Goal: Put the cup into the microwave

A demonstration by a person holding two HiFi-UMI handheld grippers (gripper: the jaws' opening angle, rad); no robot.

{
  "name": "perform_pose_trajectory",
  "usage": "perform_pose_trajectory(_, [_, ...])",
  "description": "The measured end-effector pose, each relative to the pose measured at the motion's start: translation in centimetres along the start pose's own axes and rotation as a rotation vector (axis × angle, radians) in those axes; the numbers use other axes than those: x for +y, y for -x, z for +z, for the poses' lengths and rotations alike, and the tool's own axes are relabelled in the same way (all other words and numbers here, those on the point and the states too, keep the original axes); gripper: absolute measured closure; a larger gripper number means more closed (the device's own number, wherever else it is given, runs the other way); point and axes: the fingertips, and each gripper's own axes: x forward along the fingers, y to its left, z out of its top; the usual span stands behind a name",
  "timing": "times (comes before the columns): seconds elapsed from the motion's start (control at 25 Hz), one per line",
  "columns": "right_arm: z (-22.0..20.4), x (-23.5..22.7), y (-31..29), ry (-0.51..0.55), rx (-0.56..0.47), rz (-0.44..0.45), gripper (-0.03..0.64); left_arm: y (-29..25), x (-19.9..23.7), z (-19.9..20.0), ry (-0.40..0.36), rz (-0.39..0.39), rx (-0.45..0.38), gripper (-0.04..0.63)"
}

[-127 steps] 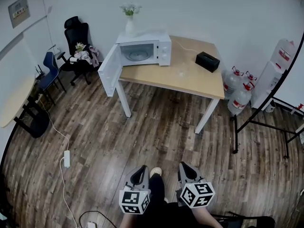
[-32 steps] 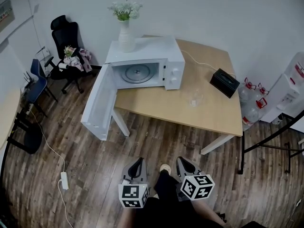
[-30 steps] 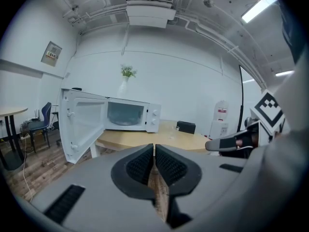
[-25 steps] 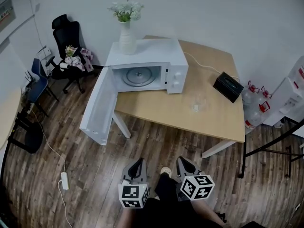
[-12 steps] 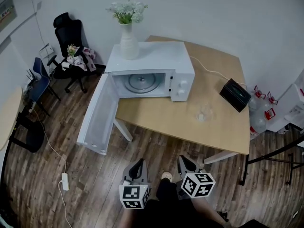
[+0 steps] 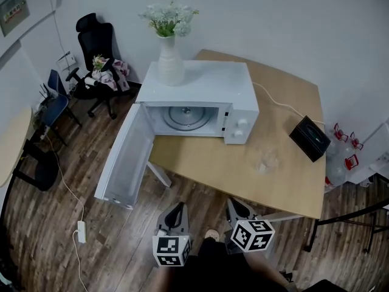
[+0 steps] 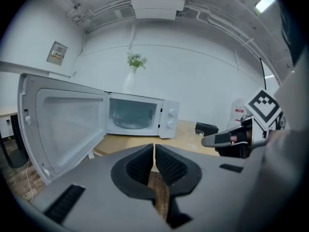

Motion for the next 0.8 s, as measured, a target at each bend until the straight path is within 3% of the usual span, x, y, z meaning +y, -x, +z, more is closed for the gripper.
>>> perform_pose_trajectory(0.4, [2.1, -2.2, -3.1, 0.008, 0.027, 0.029, 0.623, -4.5, -0.3, 0.6, 0.019, 0.014, 0.005, 0.586])
perform_pose_trajectory(0.8, [0.5, -2.3, -2.9, -0.004, 0.062, 0.066, 0.623, -4.0, -0.7, -1.0, 0.026, 0.043, 0.041, 0.586])
